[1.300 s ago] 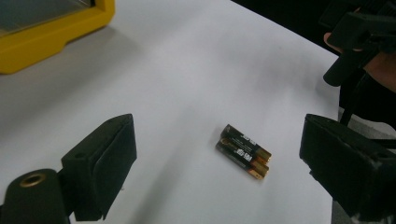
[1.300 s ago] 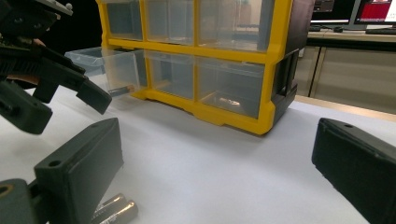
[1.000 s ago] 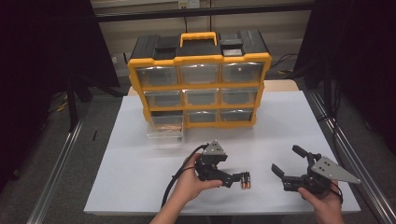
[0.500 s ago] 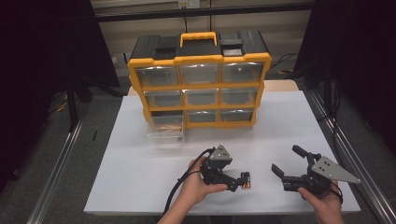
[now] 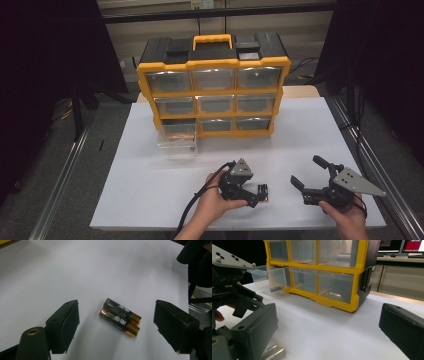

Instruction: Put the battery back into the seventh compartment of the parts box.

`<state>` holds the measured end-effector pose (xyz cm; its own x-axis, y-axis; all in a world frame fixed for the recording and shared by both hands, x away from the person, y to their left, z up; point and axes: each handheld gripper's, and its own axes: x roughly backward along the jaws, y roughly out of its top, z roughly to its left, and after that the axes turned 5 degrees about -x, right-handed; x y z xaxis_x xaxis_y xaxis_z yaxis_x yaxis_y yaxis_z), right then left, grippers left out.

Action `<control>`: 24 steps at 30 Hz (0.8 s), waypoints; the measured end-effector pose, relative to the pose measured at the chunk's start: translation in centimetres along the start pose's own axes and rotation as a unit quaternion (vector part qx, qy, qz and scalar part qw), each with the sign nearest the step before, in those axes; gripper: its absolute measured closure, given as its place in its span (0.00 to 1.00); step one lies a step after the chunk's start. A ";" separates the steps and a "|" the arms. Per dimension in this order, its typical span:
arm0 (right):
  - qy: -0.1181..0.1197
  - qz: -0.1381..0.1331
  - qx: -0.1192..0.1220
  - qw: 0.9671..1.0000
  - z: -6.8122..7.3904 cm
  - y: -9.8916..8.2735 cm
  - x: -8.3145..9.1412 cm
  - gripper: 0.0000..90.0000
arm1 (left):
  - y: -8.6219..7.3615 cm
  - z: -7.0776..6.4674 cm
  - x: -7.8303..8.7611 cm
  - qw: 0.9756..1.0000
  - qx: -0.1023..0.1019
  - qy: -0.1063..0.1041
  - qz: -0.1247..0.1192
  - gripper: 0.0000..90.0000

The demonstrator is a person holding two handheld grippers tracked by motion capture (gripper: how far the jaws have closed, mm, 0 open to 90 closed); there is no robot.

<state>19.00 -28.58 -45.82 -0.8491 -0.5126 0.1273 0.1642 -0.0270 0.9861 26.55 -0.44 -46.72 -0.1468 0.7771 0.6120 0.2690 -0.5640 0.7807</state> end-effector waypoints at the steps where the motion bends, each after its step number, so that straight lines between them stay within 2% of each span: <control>1: 0.000 0.000 0.000 1.000 0.0 0.0 0.0 0.02 | -0.1 -0.1 -0.2 1.000 0.000 0.000 -0.005 0.26; 4: 0.001 0.000 0.000 1.000 0.0 0.0 0.0 0.02 | -0.1 -0.2 -0.4 1.000 -0.003 -0.001 0.000 0.28; 6: 0.000 0.000 0.001 1.000 0.0 0.0 0.0 0.02 | -0.1 -0.3 -0.7 1.000 -0.003 -0.002 -0.005 0.30; 7: 0.000 0.000 0.001 1.000 0.0 0.0 0.0 0.02 | -0.1 -0.4 -0.7 1.000 -0.007 0.001 0.006 0.30; 9: 0.001 -0.001 0.000 1.000 0.0 0.0 0.0 0.02 | -0.2 -0.4 -0.9 1.000 -0.009 0.001 0.001 0.33; 14: 0.000 -0.001 0.000 1.000 0.0 0.0 0.0 0.02 | -0.3 -0.5 -1.1 1.000 -0.014 0.005 0.012 0.38; 15: 0.000 -0.001 0.000 1.000 0.0 0.0 0.0 0.02 | -0.3 -0.5 -1.1 1.000 -0.018 0.008 0.021 0.38; 18: 0.001 0.000 -0.001 1.000 0.0 0.0 0.0 0.02 | -0.4 -0.5 -1.3 1.000 -0.015 0.007 0.016 0.41; 24: 0.001 0.000 -0.002 1.000 0.0 0.0 0.0 0.02 | -0.5 -0.6 -1.3 0.999 -0.018 0.011 0.027 0.44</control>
<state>18.99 -28.61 -45.81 -0.8477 -0.5150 0.1270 0.1659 -0.0299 0.9857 26.06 -1.37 -47.81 -0.1530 0.7394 0.6557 0.2435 -0.6148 0.7501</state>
